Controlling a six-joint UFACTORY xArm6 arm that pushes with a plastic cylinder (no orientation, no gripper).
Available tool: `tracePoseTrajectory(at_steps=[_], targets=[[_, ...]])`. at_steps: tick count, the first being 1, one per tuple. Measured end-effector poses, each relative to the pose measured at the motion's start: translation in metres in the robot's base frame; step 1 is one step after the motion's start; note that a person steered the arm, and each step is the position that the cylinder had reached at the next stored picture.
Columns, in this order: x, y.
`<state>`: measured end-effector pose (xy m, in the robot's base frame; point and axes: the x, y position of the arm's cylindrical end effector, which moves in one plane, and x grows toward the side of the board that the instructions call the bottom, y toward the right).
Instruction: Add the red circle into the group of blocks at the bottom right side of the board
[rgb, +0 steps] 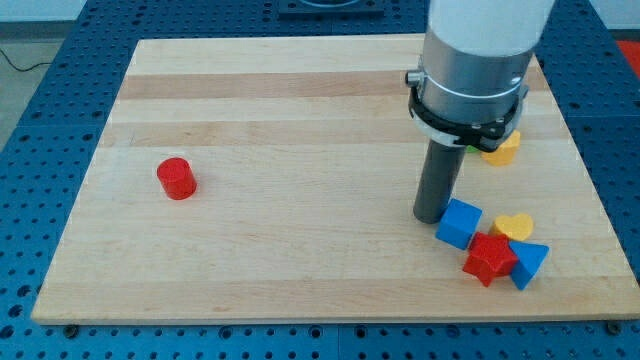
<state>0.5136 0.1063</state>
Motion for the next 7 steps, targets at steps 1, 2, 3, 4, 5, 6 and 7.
tracePoseTrajectory(at_steps=[1, 2, 3, 4, 5, 6, 7], targets=[[0.000, 0.020], [-0.001, 0.031], [-0.028, 0.009], [-0.074, -0.074], [-0.092, -0.178], [-0.091, -0.304], [-0.082, -0.405]])
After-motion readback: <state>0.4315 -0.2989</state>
